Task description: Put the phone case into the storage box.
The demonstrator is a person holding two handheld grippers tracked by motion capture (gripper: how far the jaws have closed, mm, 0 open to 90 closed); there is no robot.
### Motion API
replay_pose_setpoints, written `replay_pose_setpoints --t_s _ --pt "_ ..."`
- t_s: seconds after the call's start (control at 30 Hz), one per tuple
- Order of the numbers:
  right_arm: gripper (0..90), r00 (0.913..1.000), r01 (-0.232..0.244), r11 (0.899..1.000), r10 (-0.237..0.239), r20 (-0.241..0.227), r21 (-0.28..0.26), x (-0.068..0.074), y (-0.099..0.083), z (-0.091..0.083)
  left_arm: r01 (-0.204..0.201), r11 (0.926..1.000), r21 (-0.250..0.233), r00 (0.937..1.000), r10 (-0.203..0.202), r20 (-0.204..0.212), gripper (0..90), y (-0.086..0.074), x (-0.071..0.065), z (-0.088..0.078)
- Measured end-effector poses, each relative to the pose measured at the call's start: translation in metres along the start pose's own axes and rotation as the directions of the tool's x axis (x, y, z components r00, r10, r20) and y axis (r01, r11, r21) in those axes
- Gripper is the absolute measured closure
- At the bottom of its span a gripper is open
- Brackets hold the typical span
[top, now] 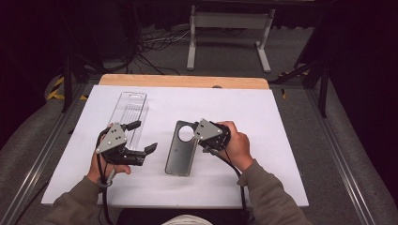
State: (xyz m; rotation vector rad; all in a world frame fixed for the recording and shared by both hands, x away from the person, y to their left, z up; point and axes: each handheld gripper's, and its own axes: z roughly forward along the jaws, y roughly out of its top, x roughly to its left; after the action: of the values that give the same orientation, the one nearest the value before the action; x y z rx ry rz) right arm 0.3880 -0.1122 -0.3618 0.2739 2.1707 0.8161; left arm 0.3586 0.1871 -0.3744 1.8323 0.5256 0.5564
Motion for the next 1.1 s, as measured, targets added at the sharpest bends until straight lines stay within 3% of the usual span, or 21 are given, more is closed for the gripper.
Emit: replay_pose_setpoints --t_s 0.23,0.4,0.77,0.87,1.0,1.1 --pt "88.9 0.999 0.032 0.999 -0.031 0.031 -0.013 0.002 0.003 -0.006 0.008 0.9997 -0.024 0.9998 -0.008 0.02 11.1 0.011 0.0 0.011" --pt "88.9 0.9989 0.038 0.999 -0.037 0.03 -0.039 0.002 0.004 -0.011 -0.003 0.9998 -0.018 0.9989 0.004 0.048 11.2 0.016 -0.003 0.023" --pt "88.8 0.9932 0.097 0.994 -0.093 0.07 -0.053 0.009 0.009 -0.015 0.014 0.9999 -0.005 0.9985 -0.013 0.054 13.1 0.024 -0.003 0.04" --pt "88.8 0.9873 0.133 0.989 -0.126 0.096 -0.061 0.014 0.011 -0.018 0.014 0.9999 0.009 0.9997 -0.015 0.018 15.8 0.027 -0.001 0.045" --pt "88.8 0.981 0.167 0.984 -0.159 0.112 -0.065 0.017 0.013 -0.019 0.022 0.9993 0.03 0.9996 -0.022 0.02 17.4 0.029 0.001 0.049" --pt "88.7 0.9665 0.22 0.974 -0.209 0.148 -0.061 0.022 0.015 -0.02 0.022 0.9989 0.041 0.9996 -0.023 0.016 19.0 0.03 0.002 0.052"
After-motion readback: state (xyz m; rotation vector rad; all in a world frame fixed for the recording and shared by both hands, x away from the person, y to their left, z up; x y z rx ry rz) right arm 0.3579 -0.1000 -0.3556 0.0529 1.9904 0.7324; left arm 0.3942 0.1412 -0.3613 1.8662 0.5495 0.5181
